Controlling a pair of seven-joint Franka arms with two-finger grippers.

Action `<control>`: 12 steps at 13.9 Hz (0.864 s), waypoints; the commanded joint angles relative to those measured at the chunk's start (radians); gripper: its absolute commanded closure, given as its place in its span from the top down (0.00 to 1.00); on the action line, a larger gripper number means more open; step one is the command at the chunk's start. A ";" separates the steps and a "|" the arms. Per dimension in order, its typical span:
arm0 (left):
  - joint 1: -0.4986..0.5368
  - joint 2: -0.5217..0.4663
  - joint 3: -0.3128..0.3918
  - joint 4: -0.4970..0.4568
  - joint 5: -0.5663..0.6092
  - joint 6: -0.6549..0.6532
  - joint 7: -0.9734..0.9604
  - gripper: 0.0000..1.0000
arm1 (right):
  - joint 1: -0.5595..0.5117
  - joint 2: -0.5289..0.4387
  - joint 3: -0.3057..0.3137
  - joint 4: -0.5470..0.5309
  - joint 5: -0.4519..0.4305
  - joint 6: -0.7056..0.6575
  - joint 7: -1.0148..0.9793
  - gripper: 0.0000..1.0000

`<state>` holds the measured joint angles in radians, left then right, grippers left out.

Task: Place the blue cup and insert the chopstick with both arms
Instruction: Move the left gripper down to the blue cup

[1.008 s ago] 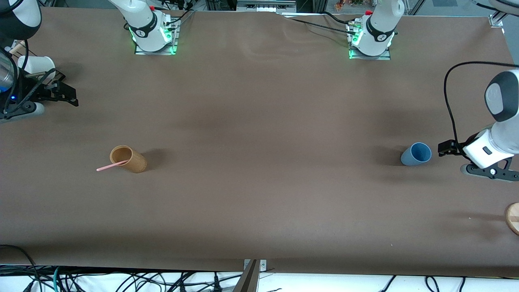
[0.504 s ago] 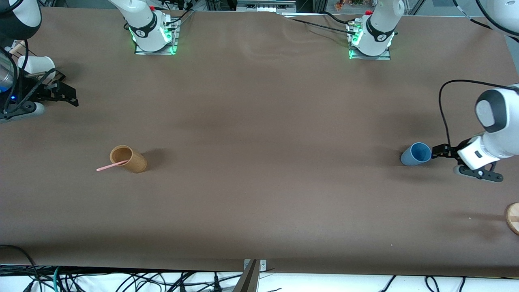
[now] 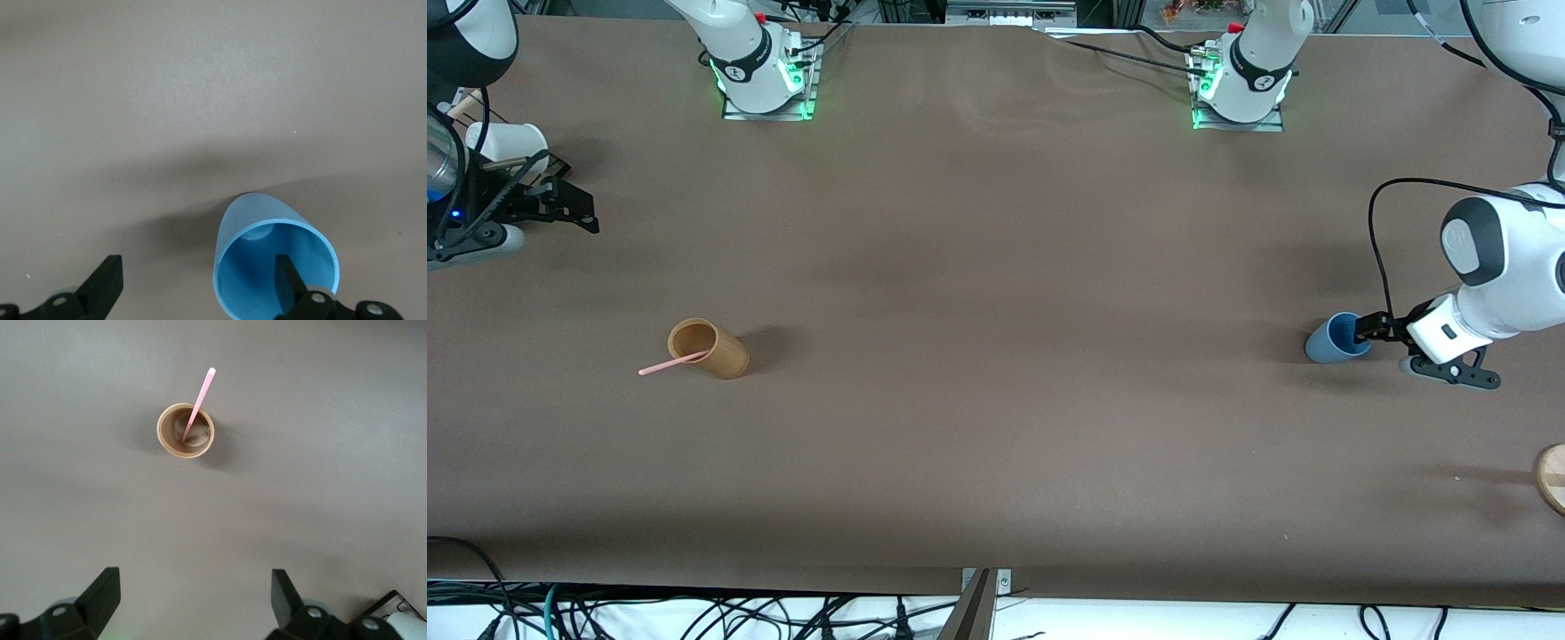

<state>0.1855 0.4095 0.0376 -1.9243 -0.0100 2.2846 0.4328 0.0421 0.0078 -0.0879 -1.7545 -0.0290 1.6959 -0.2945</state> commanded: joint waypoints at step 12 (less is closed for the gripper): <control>-0.017 -0.032 0.018 -0.114 -0.028 0.116 0.030 0.67 | -0.002 0.000 0.005 0.015 0.012 -0.019 -0.017 1.00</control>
<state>0.1814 0.4049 0.0411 -2.0100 -0.0100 2.3865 0.4329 0.0433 0.0079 -0.0868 -1.7545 -0.0288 1.6948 -0.2945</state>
